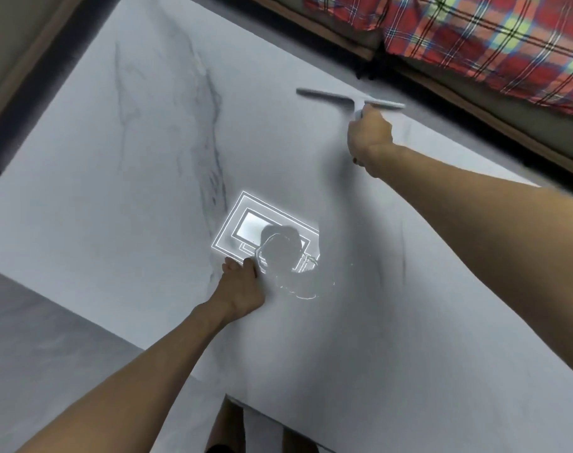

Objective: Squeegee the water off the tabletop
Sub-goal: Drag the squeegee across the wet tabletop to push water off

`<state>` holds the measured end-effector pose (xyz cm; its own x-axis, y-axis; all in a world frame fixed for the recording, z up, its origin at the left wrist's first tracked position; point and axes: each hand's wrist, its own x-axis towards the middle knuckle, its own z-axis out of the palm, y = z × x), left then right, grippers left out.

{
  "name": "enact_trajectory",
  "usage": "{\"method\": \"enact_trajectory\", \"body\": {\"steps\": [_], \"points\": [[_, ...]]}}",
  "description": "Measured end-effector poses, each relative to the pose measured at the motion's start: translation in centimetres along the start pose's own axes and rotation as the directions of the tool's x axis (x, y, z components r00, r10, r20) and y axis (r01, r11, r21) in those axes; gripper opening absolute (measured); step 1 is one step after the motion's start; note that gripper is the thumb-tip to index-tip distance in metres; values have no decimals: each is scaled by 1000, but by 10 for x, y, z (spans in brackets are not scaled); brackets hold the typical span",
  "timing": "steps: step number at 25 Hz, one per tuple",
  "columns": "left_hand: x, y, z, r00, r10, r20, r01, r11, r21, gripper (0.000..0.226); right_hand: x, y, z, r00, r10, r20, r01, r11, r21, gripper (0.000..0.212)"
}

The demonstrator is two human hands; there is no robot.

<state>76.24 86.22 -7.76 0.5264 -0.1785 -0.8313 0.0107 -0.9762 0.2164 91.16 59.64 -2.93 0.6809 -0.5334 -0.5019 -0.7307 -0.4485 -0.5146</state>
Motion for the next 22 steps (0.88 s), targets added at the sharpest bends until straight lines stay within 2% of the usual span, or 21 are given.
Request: {"method": "enact_trajectory", "body": {"steps": [3,5,7,10,13,17,22], "points": [[-4,-6,-5,999,23,38,-23,1000,-17,42,-48,14,29,970,-220,108,239,947,-215,39],[-5,-10,-6,998,63,17,-62,997,-50,34,-85,35,44,938,-291,190,333,908,-253,49],[-11,-15,-6,996,82,-44,-87,987,-136,27,-124,58,47,907,-317,277,390,880,-270,51],[-23,-29,2,973,40,-228,-89,973,-211,19,-176,98,42,842,-331,425,493,791,-362,52],[-37,-42,15,948,-14,-317,-85,952,-295,8,-209,140,25,828,-321,459,513,763,-392,53],[-51,-44,19,927,-19,-375,-106,945,-310,17,-233,193,-11,848,-261,461,487,728,-483,52],[-50,-41,15,928,-15,-372,-87,963,-256,20,-252,230,-62,898,-183,399,403,702,-586,51]]}}
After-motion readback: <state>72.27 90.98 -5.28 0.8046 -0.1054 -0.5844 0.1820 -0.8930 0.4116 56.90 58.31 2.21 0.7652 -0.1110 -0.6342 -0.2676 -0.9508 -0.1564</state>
